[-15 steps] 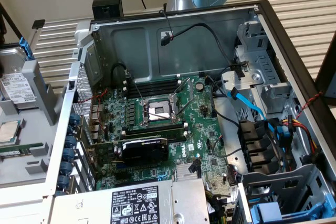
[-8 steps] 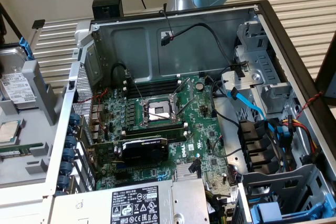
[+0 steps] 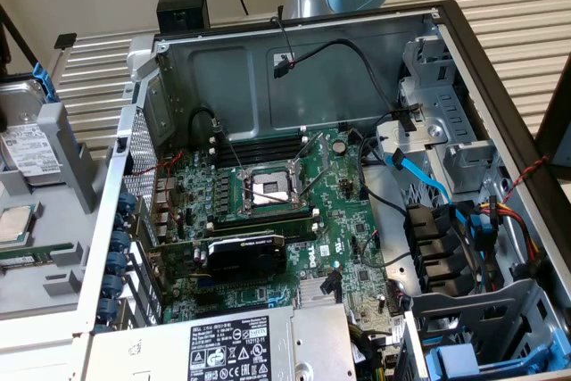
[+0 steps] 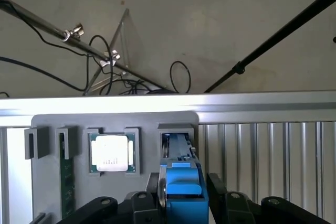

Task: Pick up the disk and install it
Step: 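Pick up the disk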

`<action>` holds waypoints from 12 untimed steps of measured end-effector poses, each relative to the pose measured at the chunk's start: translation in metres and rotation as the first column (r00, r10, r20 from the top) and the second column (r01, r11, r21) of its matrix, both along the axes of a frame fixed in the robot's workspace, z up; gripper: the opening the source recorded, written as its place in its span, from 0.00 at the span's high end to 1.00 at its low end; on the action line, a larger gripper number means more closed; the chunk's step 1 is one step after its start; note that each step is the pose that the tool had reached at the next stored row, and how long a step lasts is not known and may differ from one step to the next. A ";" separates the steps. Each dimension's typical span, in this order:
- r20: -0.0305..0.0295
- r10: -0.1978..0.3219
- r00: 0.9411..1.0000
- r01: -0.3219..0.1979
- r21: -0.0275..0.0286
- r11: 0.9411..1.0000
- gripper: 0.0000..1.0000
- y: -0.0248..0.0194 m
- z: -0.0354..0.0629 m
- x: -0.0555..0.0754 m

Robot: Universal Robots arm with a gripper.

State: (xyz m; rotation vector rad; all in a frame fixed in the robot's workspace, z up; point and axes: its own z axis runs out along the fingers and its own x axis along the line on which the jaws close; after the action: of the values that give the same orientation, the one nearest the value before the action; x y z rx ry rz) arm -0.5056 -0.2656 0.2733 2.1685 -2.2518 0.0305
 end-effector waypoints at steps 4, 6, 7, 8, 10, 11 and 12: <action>0.000 0.000 1.000 0.000 0.000 1.000 0.63 0.0000 0.0000 0.000; 0.000 0.000 1.000 0.000 0.000 1.000 0.63 0.0000 0.0000 0.000; 0.000 0.000 1.000 0.000 0.000 1.000 0.63 -0.0001 -0.0001 -0.001; 0.001 0.000 1.000 0.000 0.000 1.000 0.63 -0.0001 -0.0001 -0.001; 0.001 0.000 1.000 0.000 0.000 1.000 0.63 -0.0007 -0.0001 -0.003; 0.002 0.000 1.000 0.000 0.000 1.000 0.63 -0.0013 -0.0001 -0.003; 0.002 0.000 1.000 0.000 0.000 1.000 0.63 -0.0014 0.0000 -0.004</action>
State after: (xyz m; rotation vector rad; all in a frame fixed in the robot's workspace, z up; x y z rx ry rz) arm -0.5093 -0.2670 0.2733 2.1690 -2.2530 0.0323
